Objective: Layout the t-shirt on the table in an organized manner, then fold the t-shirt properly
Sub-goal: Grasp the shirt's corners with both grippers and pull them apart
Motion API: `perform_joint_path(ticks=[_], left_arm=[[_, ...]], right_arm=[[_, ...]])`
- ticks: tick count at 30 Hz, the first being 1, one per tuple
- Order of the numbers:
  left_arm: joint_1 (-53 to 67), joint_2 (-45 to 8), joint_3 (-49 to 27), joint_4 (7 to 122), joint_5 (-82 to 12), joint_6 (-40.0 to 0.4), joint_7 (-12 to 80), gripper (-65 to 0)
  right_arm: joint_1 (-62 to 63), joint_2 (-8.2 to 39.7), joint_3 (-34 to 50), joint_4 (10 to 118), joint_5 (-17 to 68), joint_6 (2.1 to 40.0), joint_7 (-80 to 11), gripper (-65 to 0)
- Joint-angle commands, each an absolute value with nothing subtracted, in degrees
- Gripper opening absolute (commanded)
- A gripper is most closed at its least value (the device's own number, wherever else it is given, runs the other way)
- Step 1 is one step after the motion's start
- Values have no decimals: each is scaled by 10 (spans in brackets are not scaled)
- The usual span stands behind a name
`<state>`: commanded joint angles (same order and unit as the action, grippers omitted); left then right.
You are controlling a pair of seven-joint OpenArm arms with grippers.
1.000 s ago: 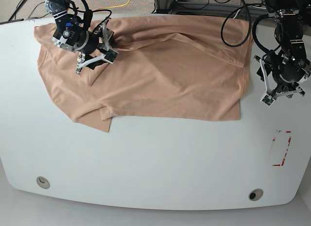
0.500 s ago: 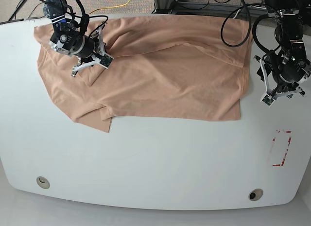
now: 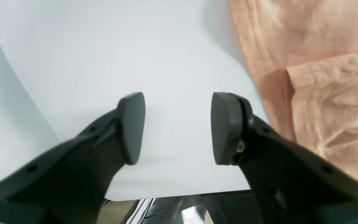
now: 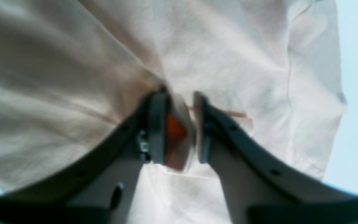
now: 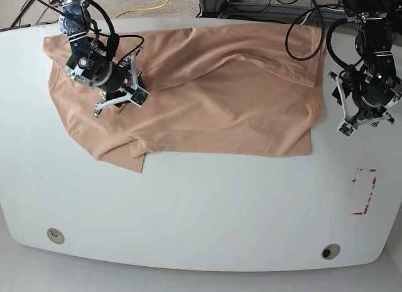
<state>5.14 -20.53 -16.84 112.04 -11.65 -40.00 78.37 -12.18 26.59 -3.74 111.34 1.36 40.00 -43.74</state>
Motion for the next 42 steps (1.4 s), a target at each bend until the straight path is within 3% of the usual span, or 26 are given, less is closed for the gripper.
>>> perform_joint_path(ticks=[4,6,16,22,37,42], left_arm=[[51,-205,-168,1122,-118,-400,784,-336],[51,-204,-168,1124,-119,-400,784,-336],[-20,-180,-225,1120,-116,-400,773,-336],[-66,-170,-208,1120,-115,-400,756,-335],[-49,-167,-178,1120,-115,-400,757,-336],[-22,-144,-177,1126,-119,-400,789,-336]], right_arm=[[-127,266,-1,1130,14,400,-438,-103],[-127,268,12,1140,14,400,-451,-44],[-75,237,153,1126,17,400,-475,-95],[6,231,165,1018,21,400,-475,-101],[-9,218,167,1003,21,400,-475,-101],[-15,217,167,1023,21,400,-492,-101]])
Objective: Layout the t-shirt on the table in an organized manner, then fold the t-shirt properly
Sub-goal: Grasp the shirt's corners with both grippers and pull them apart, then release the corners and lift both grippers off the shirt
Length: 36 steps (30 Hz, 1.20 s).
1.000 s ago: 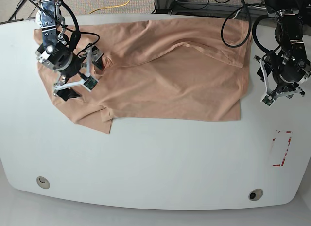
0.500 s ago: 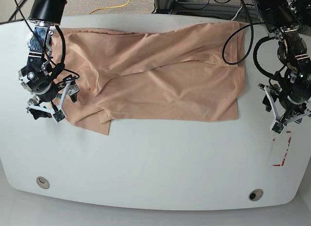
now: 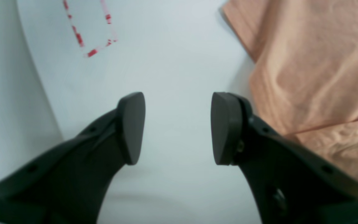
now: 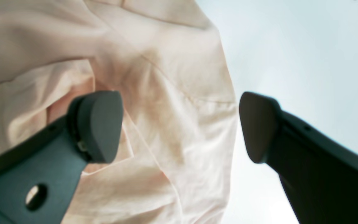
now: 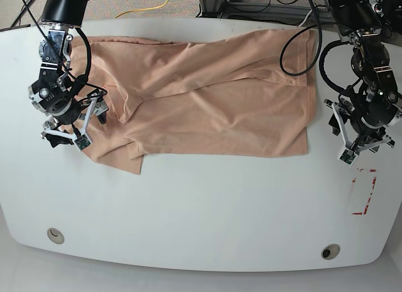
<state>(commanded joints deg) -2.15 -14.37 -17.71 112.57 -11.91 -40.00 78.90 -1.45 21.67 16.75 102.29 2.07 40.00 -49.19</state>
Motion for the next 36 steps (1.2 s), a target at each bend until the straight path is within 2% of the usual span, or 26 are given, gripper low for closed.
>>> perform_joint_path(ticks=[4,9,15,21,25,32,36], left_arm=[[8,-143,-176,1132,-156,-400,800,-335],[90,-145,-177,1135,-246,-400,800,-335],[145,-146,-178,1135,-286,-400,800,-335],[182,-145,-158,1135,-305,-400,800,-335],[201,-145,-114,1133,-295,-400,786,-336],[204,-145,-109,1131,-227,-400,782,-338],[204,-150,-112,1129,-210,-400,781,-338]], right_arm=[[-34,212,167,1080,22,400,-555,-101],[-57,166,192,1158,21,400,-641,-101],[-67,123,287,1152,21,400,-650,-101],[-84,115,356,1149,18,400,-652,-101],[-90,119,396,1124,17,400,-652,-103],[-104,139,457,1038,22,400,-649,-103],[-113,135,476,1029,20,400,-654,-105]])
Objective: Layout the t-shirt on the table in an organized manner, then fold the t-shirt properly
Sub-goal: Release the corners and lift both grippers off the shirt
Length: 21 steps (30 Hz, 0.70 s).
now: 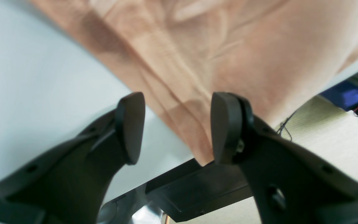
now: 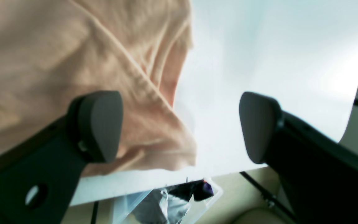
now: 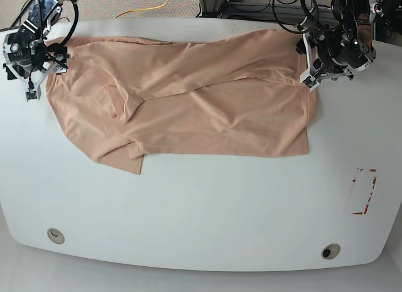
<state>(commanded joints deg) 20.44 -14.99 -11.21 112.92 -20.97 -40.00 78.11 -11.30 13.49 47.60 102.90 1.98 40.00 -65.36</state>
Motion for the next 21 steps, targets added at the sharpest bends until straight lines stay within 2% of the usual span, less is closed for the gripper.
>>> perform_joint_path(ticks=[11,17,19,21], left_arm=[[202,-179,-113,1128,-202,-400,778,-338],[204,-194,-114,1113,-200,-400,744,-338],[204,-202,-114,1083,-200,-400,730,-338],[202,-211,-114,1047,-200,-400,719,-338]], right_arm=[[-154,124,481,1022,21,400,-633,-105],[-161,126,481,959,21,400,-595,-106],[-160,127,481,937,21,400,-577,-133],[-160,127,481,919,21,400,-560,-192]])
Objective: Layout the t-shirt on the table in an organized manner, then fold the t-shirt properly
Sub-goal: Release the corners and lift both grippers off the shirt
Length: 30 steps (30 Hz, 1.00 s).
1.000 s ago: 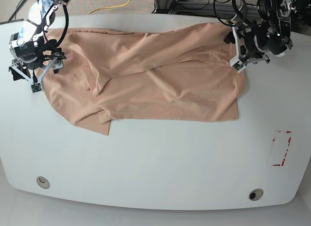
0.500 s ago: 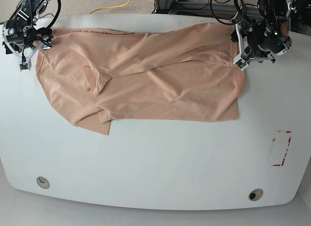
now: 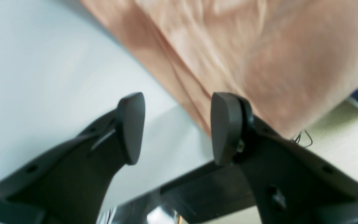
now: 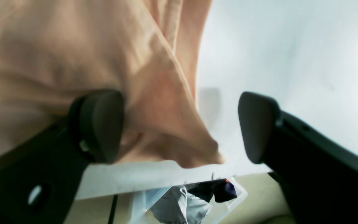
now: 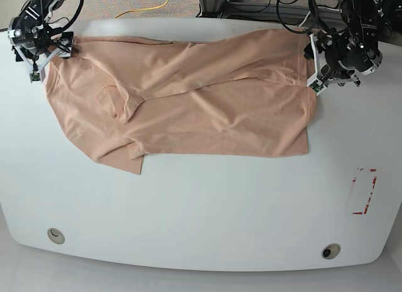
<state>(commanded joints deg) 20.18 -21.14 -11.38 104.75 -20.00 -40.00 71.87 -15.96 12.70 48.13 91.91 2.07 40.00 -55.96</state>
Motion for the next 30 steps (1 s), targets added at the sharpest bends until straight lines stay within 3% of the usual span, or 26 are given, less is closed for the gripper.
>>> perform_joint_path(ticks=[5,11,19,30], left_arm=[[202,-226,-114,969,-201,-400,681,-338],[202,-251,-114,916,-201,-400,629,-338],[179,-280,-114,908,-204,-400,627,-338],[151,-304,-161,1050,-248,-400,699,-336]], right_arm=[[-160,138,479,888,21,400,-541,-296],[-160,145,479,887,21,400,-540,-296],[-160,146,476,891,21,400,-541,-296],[-160,142,475,1012,21,400,-604,-296]])
